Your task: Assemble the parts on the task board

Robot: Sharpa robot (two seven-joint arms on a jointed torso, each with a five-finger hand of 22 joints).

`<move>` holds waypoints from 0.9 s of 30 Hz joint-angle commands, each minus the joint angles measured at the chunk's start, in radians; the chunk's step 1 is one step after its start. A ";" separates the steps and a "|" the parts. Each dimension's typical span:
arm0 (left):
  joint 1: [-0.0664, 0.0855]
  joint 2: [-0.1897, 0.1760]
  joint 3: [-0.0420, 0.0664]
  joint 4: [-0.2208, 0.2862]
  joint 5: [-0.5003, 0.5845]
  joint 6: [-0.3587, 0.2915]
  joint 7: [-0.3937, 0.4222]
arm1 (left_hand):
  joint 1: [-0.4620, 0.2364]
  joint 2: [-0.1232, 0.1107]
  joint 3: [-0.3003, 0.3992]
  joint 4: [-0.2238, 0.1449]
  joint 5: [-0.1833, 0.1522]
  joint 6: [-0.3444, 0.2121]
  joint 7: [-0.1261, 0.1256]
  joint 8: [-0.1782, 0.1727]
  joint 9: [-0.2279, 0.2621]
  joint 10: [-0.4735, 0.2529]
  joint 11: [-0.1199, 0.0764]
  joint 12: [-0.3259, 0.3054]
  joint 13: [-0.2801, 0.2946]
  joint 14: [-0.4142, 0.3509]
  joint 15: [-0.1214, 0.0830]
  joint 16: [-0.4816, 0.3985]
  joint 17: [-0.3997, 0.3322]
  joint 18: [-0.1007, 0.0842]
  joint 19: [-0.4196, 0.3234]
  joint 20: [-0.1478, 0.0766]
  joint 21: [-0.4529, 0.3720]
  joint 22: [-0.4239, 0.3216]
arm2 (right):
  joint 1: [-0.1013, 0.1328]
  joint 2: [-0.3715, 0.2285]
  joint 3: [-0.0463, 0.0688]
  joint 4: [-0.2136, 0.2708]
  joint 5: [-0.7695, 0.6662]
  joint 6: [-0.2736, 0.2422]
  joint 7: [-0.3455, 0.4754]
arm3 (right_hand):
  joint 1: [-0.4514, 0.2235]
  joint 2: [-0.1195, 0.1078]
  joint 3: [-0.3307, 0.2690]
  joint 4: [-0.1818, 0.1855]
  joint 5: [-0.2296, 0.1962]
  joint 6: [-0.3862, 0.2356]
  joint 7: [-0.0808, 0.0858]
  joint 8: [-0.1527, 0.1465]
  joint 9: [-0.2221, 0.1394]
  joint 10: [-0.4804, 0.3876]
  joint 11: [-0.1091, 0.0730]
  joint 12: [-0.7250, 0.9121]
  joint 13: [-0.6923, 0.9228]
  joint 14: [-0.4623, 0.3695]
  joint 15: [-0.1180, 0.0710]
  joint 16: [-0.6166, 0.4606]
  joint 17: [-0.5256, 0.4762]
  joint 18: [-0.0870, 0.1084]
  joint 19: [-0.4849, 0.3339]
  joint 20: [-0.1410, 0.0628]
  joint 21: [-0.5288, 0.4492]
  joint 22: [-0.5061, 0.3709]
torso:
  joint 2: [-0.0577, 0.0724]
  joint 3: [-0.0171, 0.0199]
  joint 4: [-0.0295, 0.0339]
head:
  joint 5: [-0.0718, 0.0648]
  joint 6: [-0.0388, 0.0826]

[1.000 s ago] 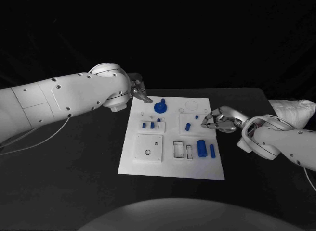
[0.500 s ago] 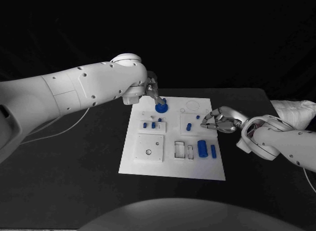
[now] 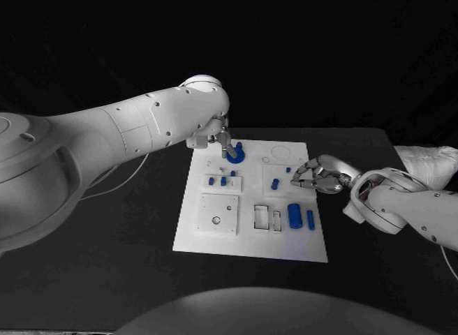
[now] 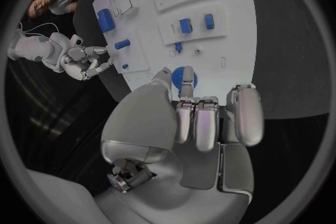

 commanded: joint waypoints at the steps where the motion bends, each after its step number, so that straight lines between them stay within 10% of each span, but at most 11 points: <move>1: -0.013 0.017 0.001 -0.005 -0.013 0.020 -0.057 | 0.017 -0.002 0.003 -0.011 0.004 0.012 -0.001 -0.006 -0.002 0.106 -0.005 0.002 0.263 0.105 -0.002 0.002 0.263 -0.008 0.023 -0.003 0.004 0.212 | 0.001 -0.002 0.000 0.003 -0.002 -0.001 0.012 | 0.005 -0.003 0.002 0.002 0.006 0.006 0.002 -0.003 -0.001 0.108 0.002 -0.005 0.261 0.106 0.003 0.003 0.263 0.013 -0.005 -0.001 0.000 0.206 | -0.001 0.0002 0.0014 | -0.004 0.000; 11: -0.059 0.063 0.001 -0.048 -0.016 -0.019 -0.018 | 0.043 -0.001 0.019 -0.027 -0.004 0.018 -0.003 -0.016 -0.008 0.106 -0.007 0.002 0.263 0.105 -0.003 0.002 0.263 -0.007 0.022 -0.004 0.002 0.210 | 0.002 -0.010 0.000 0.011 -0.002 -0.003 0.010 | 0.005 -0.003 0.002 0.002 0.006 0.006 0.002 -0.003 -0.001 0.108 0.002 -0.005 0.261 0.106 0.003 0.003 0.263 0.013 -0.005 -0.001 0.000 0.206 | -0.001 -0.0003 0.0008 | -0.007 0.000; 27: -0.073 0.068 0.001 -0.068 -0.073 -0.067 -0.005 | 0.046 -0.004 0.021 -0.030 -0.011 0.026 -0.003 -0.017 -0.009 0.106 -0.007 0.002 0.263 0.105 -0.003 0.002 0.263 -0.006 0.020 -0.005 -0.001 0.209 | 0.003 -0.011 0.000 0.011 -0.002 0.002 0.006 | 0.003 -0.003 0.001 0.004 0.006 0.007 0.002 -0.003 -0.001 0.108 0.003 -0.005 0.261 0.106 0.003 0.003 0.263 0.013 -0.005 0.000 -0.001 0.206 | -0.003 -0.0001 0.0019 | -0.008 0.000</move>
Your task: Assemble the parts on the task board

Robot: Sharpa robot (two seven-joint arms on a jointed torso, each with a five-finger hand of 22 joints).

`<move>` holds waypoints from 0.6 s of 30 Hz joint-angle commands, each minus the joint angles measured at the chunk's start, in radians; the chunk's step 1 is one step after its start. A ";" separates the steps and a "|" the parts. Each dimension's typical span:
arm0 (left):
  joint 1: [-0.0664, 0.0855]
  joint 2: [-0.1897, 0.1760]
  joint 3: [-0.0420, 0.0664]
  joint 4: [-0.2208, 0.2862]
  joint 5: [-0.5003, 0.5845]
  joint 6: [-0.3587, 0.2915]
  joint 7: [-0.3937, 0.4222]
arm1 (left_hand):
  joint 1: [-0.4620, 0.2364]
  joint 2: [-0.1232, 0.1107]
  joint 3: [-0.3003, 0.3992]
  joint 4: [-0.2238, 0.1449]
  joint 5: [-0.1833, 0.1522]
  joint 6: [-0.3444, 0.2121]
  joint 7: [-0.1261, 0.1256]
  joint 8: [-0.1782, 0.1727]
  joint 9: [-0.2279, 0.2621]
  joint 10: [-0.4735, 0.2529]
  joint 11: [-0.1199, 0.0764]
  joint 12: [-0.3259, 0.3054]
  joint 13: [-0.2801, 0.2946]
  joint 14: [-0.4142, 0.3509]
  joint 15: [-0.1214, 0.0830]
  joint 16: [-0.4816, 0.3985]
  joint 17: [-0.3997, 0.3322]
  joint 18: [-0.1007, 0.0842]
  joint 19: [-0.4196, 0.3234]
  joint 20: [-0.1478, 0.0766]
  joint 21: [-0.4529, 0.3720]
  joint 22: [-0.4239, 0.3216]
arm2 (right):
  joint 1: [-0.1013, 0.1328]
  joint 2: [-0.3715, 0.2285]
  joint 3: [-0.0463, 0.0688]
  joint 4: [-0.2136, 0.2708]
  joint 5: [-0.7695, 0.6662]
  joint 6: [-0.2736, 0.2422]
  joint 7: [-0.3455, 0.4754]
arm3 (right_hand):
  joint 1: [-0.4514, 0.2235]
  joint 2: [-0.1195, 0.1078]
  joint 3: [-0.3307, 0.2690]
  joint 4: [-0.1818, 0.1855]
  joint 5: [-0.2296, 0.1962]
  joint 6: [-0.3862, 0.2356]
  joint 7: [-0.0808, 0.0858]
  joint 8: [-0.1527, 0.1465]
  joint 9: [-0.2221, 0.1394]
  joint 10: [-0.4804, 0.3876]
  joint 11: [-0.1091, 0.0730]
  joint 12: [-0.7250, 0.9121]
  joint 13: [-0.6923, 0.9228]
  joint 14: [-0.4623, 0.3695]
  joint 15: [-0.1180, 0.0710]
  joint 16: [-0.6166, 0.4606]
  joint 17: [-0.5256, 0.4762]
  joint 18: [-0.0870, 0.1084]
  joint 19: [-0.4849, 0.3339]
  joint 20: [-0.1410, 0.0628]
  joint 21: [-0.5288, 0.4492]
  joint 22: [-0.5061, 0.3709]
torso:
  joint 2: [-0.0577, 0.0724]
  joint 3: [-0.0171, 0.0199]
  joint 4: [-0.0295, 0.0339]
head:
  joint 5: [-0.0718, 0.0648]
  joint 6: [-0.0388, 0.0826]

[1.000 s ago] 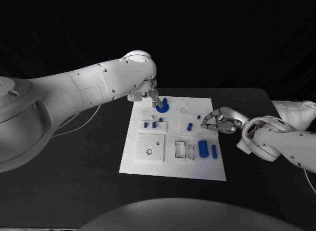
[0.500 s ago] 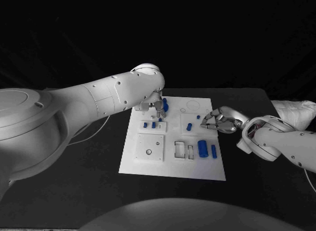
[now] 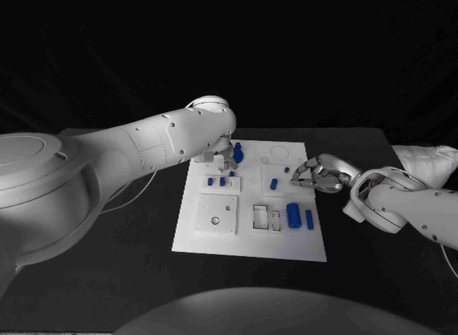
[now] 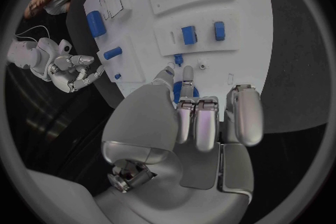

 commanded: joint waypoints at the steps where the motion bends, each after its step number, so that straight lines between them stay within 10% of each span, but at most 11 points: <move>1: -0.001 0.003 0.001 0.001 -0.029 -0.021 0.004 | 0.008 -0.004 0.002 -0.005 -0.008 0.007 0.002 -0.005 -0.001 0.106 -0.007 0.002 0.263 0.105 -0.003 0.002 0.263 -0.006 0.020 -0.005 -0.002 0.209 | 0.000 0.001 0.000 0.000 -0.003 0.005 0.004 | 0.003 -0.003 0.001 0.004 0.006 0.007 0.002 -0.003 -0.002 0.110 0.001 -0.004 0.261 0.106 0.003 0.003 0.263 0.013 -0.005 0.000 0.000 0.205 | 0.000 -0.0004 -0.0010 | 0.002 0.000; 18: -0.012 0.019 0.001 -0.032 -0.003 0.047 -0.032 | -0.032 -0.007 -0.009 0.017 -0.057 0.013 0.007 -0.018 -0.005 0.106 -0.003 0.002 0.263 0.105 0.000 0.002 0.263 -0.006 0.018 -0.003 -0.003 0.209 | 0.000 0.006 0.000 0.000 -0.003 0.014 -0.006 | 0.003 -0.003 0.001 0.004 0.006 0.007 0.002 -0.003 -0.002 0.110 0.001 -0.004 0.261 0.106 0.003 0.003 0.263 0.014 -0.005 0.000 -0.001 0.205 | 0.001 -0.0005 -0.0011 | -0.002 0.000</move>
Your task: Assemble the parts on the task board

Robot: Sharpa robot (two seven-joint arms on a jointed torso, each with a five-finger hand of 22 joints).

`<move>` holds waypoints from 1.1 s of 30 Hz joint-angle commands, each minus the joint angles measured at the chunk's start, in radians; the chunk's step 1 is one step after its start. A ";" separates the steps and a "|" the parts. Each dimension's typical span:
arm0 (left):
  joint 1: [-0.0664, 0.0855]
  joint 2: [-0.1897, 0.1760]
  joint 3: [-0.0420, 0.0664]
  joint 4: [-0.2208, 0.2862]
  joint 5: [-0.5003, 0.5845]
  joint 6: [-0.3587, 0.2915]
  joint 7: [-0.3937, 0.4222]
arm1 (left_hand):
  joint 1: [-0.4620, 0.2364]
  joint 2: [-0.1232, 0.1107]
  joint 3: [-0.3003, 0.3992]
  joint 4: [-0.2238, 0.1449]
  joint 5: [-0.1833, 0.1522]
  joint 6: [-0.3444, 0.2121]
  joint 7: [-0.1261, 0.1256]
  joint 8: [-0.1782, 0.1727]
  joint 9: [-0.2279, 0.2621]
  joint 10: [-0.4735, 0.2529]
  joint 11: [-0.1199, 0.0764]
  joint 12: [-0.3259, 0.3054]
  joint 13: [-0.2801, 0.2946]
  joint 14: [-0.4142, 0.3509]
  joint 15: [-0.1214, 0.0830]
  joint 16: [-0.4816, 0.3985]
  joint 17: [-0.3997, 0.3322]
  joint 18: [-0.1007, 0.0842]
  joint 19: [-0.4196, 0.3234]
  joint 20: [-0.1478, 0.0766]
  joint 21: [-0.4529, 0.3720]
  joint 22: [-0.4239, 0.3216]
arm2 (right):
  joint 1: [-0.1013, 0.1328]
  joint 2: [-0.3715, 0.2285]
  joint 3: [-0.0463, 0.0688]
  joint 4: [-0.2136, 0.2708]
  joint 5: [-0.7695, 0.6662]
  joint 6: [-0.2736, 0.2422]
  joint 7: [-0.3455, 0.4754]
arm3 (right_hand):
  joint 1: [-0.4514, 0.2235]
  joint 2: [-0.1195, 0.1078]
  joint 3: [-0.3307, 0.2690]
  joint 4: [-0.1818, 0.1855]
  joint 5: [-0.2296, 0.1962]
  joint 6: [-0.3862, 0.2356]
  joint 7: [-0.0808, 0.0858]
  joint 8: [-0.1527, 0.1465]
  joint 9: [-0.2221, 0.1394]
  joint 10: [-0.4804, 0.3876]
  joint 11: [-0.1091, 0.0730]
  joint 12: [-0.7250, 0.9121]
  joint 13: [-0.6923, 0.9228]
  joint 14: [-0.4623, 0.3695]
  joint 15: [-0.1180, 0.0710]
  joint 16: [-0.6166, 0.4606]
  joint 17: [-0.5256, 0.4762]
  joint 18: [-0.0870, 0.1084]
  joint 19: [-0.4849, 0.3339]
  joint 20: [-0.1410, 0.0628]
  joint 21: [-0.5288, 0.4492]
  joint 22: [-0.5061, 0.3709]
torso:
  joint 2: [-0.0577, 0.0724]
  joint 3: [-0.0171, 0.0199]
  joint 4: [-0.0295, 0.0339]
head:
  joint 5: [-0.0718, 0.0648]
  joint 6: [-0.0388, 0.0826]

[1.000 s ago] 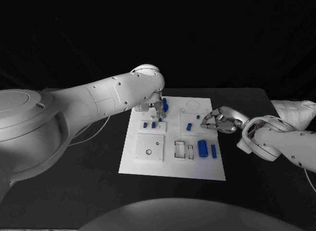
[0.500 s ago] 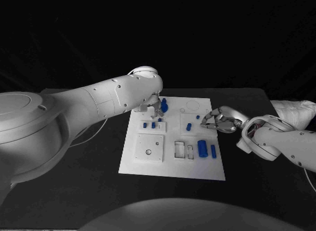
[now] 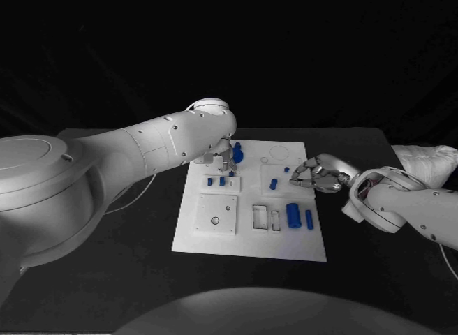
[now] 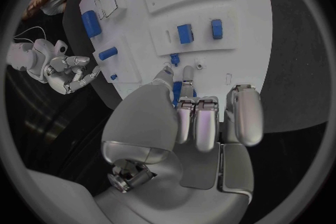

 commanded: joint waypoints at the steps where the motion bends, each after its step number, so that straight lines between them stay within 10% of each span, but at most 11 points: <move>1: -0.002 0.007 0.001 -0.007 0.010 0.045 -0.032 | -0.014 0.000 -0.002 0.010 -0.013 0.007 0.000 -0.008 -0.002 0.106 -0.003 0.002 0.263 0.105 0.000 0.002 0.263 -0.006 0.018 -0.003 -0.003 0.208 | 0.000 0.001 0.000 0.001 -0.003 0.013 -0.003 | 0.003 -0.003 0.001 0.004 0.006 0.007 0.002 -0.003 -0.002 0.110 0.001 -0.005 0.261 0.106 0.003 0.003 0.263 0.013 -0.005 0.000 -0.001 0.205 | 0.000 -0.0003 0.0004 | -0.002 0.000; 20: -0.025 0.021 0.001 -0.027 0.025 0.044 -0.010 | -0.053 0.006 -0.013 0.017 -0.082 0.008 0.004 -0.026 -0.008 0.106 0.002 0.002 0.263 0.105 0.004 0.002 0.263 -0.004 0.013 0.001 -0.010 0.206 | 0.000 0.000 0.000 0.003 -0.003 0.016 -0.007 | 0.005 -0.002 0.002 0.004 0.008 0.007 0.001 -0.004 -0.002 0.110 0.001 -0.005 0.261 0.106 0.003 0.003 0.263 0.014 -0.006 0.000 -0.001 0.205 | -0.001 0.0009 0.0012 | -0.008 0.000; 33: -0.036 0.027 0.001 -0.034 0.027 0.047 -0.017 | 0.004 0.000 0.026 -0.035 0.100 -0.006 0.005 -0.053 -0.013 0.106 0.001 0.002 0.263 0.105 0.003 0.002 0.263 -0.002 0.006 0.000 -0.021 0.202 | 0.000 0.002 0.000 0.002 -0.003 0.019 -0.010 | 0.007 -0.002 0.003 0.002 0.010 0.008 0.001 -0.003 -0.002 0.110 0.000 -0.005 0.261 0.106 0.003 0.003 0.263 0.014 -0.007 0.000 -0.003 0.205 | 0.000 0.0006 0.0014 | -0.005 0.000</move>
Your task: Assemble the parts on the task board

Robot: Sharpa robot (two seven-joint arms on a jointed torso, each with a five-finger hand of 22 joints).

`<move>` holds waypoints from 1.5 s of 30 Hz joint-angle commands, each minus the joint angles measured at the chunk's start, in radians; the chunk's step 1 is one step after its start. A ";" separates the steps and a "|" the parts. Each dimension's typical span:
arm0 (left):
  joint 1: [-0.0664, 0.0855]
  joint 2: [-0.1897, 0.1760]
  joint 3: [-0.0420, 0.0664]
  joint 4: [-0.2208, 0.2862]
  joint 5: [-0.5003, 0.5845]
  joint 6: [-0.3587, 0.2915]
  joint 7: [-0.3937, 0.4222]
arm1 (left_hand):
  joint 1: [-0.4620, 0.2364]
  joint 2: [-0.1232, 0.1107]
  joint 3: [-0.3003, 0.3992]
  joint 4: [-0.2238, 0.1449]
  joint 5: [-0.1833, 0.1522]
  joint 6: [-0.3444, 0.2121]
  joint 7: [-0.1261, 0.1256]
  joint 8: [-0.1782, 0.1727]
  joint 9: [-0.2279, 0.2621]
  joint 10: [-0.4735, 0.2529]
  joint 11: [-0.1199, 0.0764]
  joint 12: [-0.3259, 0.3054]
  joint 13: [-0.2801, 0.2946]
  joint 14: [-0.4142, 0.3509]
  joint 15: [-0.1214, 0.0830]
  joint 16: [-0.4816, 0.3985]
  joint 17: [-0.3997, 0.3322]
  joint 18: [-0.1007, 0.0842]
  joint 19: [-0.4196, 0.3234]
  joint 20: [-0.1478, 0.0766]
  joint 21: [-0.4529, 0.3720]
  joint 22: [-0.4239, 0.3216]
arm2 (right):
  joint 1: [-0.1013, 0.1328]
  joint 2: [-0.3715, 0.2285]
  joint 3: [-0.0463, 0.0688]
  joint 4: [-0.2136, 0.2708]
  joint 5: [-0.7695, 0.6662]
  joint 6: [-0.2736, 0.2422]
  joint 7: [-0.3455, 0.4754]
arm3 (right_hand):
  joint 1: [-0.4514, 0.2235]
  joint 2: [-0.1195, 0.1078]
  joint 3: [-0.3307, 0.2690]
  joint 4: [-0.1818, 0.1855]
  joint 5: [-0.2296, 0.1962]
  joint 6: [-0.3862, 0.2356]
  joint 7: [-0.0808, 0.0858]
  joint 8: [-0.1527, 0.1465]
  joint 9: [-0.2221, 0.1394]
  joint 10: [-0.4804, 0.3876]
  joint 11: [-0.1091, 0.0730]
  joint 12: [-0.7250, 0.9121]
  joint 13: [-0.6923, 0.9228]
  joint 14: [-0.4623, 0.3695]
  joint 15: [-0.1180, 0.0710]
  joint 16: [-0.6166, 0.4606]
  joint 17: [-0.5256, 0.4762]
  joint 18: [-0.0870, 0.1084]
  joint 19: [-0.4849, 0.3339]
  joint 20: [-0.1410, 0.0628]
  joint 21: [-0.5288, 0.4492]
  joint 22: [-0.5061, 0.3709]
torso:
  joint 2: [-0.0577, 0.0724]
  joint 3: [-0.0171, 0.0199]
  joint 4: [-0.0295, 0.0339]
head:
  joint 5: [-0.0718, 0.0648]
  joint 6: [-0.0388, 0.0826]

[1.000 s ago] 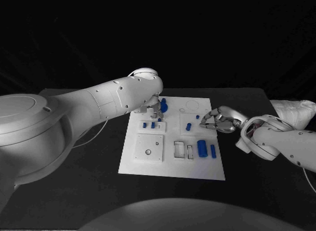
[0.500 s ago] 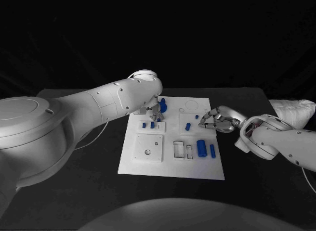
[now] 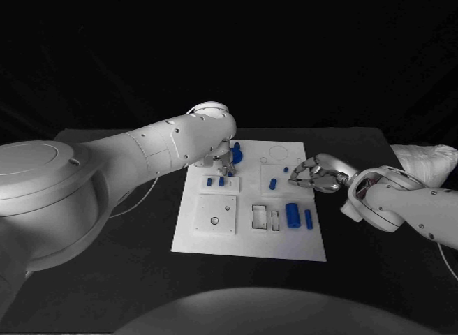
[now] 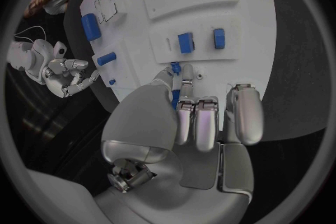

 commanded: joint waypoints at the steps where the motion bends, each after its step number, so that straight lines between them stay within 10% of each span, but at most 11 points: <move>1: -0.019 0.007 -0.005 0.001 0.014 0.021 -0.017 | 0.010 -0.005 0.005 -0.008 0.029 -0.025 0.007 -0.016 -0.010 0.106 0.003 0.002 0.263 0.105 0.004 0.002 0.263 -0.002 0.006 0.001 -0.006 0.203 | 0.000 0.001 0.000 0.001 -0.003 0.017 -0.004 | 0.007 -0.002 0.004 0.002 0.006 0.008 0.001 -0.003 -0.002 0.110 0.000 -0.004 0.261 0.106 0.003 0.003 0.263 0.014 -0.007 0.000 -0.003 0.205 | 0.001 -0.0005 -0.0001 | 0.002 0.000; 12: -0.033 0.014 -0.005 -0.002 0.019 -0.026 -0.022 | 0.019 -0.015 0.036 -0.027 0.081 -0.092 0.033 -0.051 -0.022 0.099 0.026 -0.004 0.256 0.105 0.023 0.002 0.263 0.003 -0.006 0.015 -0.030 0.196 | 0.000 0.001 0.000 0.002 -0.004 0.022 -0.009 | 0.008 -0.002 0.004 0.002 0.007 0.009 0.000 -0.002 -0.001 0.110 0.000 -0.004 0.261 0.106 0.003 0.003 0.263 0.014 -0.007 0.000 -0.004 0.205 | 0.000 0.0001 -0.0002 | 0.003 0.000; 23: -0.035 0.011 -0.005 -0.003 0.066 -0.028 -0.032 | 0.036 -0.024 0.059 -0.054 0.060 -0.092 0.034 -0.041 -0.017 0.095 0.029 -0.008 0.252 0.105 0.027 0.002 0.263 0.006 -0.014 0.023 -0.043 0.192 | 0.000 0.000 0.000 0.001 -0.005 0.024 -0.012 | 0.008 -0.002 0.004 0.001 0.008 0.012 0.000 -0.001 -0.001 0.110 0.000 -0.004 0.261 0.106 0.002 0.003 0.263 0.014 -0.007 0.000 -0.004 0.205 | 0.000 -0.0002 0.0010 | 0.003 0.000; 36: -0.036 -0.007 -0.005 0.015 0.068 -0.109 0.009 | 0.157 -0.037 0.194 -0.206 0.141 -0.047 0.024 0.019 0.019 0.106 0.017 0.002 0.263 0.105 0.015 0.002 0.263 0.003 -0.004 0.012 -0.027 0.197 | 0.000 0.002 0.000 -0.002 -0.005 0.024 -0.012 | 0.009 -0.003 0.004 0.001 0.008 0.014 -0.001 0.000 -0.001 0.110 -0.001 -0.004 0.261 0.106 0.002 0.003 0.263 0.015 -0.008 -0.001 -0.005 0.204 | 0.000 -0.0005 -0.0004 | 0.002 0.000; 45: -0.037 -0.041 -0.006 0.069 0.050 -0.252 0.091 | 0.153 -0.045 0.215 -0.227 0.144 -0.045 0.023 0.038 0.033 0.106 0.016 0.002 0.263 0.105 0.014 0.002 0.263 0.003 -0.005 0.011 -0.030 0.196 | 0.000 0.001 0.000 -0.004 -0.005 0.027 -0.013 | 0.009 -0.003 0.004 0.001 0.008 0.014 -0.001 0.000 -0.001 0.110 -0.001 -0.004 0.261 0.106 0.002 0.003 0.263 0.015 -0.008 -0.001 -0.005 0.204 | 0.000 -0.0013 0.0007 | -0.001 0.000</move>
